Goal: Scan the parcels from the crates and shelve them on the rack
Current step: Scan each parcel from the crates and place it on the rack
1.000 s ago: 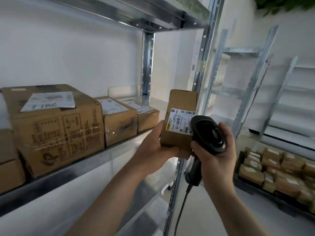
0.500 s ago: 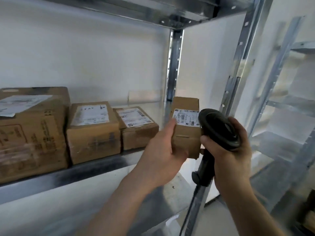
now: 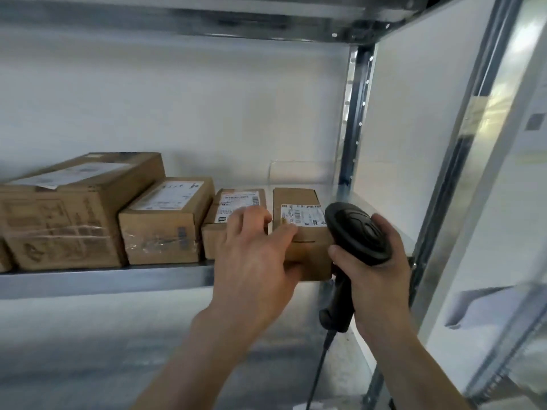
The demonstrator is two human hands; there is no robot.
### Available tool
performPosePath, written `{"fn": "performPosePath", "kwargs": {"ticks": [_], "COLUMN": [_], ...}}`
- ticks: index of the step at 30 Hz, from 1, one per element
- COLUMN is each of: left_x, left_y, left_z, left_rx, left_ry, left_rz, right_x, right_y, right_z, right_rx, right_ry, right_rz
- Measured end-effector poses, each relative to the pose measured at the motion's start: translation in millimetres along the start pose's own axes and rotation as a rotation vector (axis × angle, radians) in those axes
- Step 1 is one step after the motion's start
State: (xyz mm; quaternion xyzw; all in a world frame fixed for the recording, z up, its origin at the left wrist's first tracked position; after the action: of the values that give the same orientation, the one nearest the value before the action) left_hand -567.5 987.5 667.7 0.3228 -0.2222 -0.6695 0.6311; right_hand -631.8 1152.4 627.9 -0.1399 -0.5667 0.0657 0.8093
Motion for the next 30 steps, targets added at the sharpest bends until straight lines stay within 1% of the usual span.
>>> {"fn": "performPosePath", "kwargs": {"ticks": [4, 6, 11, 18, 30], "left_x": [0, 2, 7, 12, 13], "left_y": [-8, -8, -7, -13, -17], "left_z": [8, 12, 16, 22, 27], "left_rx": [0.116, 0.136, 0.082, 0.049, -0.025], "left_ry": [0.021, 0.044, 0.04, 0.055, 0.064], "left_rz": [0.068, 0.071, 0.117, 0.109, 0.146], "right_x": [-11, -14, -21, -16, -20], "right_y": [-5, -8, -15, -22, -20], "right_z": [12, 17, 28, 38, 36], "right_rx": [0.041, 0.051, 0.087, 0.11, 0.106], "right_ry": [-0.068, -0.088, -0.108, -0.096, -0.099], "right_rz": [0.051, 0.061, 0.086, 0.007, 0.06]}}
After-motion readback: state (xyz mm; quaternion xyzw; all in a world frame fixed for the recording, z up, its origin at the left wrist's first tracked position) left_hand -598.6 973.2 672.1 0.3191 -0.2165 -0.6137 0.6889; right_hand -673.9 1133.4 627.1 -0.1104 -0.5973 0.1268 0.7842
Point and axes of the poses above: each hand's wrist, its own z-axis towards the middle knuckle, its own y-axis out of the back of the hand, x = y × z, the point moved 6 cm from there along z, towards the middle knuckle, and after that the axes turned 2 degrees about -x, right-handed, at the moved point
